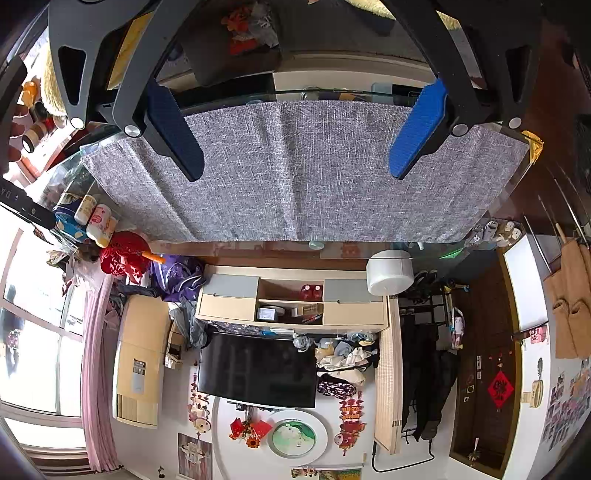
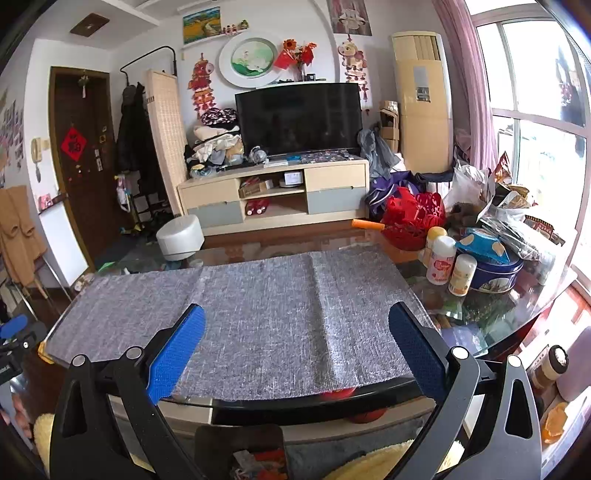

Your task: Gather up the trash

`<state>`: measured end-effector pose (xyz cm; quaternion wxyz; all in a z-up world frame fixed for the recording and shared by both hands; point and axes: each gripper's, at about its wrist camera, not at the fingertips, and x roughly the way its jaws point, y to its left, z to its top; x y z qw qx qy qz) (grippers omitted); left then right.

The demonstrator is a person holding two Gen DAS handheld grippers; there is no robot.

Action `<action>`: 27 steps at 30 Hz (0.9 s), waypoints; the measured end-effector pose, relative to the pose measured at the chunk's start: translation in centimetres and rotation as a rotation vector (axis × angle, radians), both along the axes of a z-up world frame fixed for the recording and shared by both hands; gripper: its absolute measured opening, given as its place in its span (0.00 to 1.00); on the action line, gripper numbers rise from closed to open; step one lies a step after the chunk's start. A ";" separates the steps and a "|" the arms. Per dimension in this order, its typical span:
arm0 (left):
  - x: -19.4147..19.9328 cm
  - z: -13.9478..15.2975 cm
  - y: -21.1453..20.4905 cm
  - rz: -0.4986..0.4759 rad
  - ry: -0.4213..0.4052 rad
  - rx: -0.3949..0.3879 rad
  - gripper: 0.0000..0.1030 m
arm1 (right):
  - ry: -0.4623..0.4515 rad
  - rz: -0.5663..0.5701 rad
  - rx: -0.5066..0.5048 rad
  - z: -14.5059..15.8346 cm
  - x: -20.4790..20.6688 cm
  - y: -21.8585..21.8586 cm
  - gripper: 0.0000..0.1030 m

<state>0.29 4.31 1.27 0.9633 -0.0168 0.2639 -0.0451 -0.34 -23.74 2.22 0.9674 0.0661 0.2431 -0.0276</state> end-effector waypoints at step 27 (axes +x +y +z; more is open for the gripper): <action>-0.1 0.2 -0.6 -0.013 0.019 -0.046 0.92 | 0.023 0.004 0.019 -0.5 0.0 0.3 0.97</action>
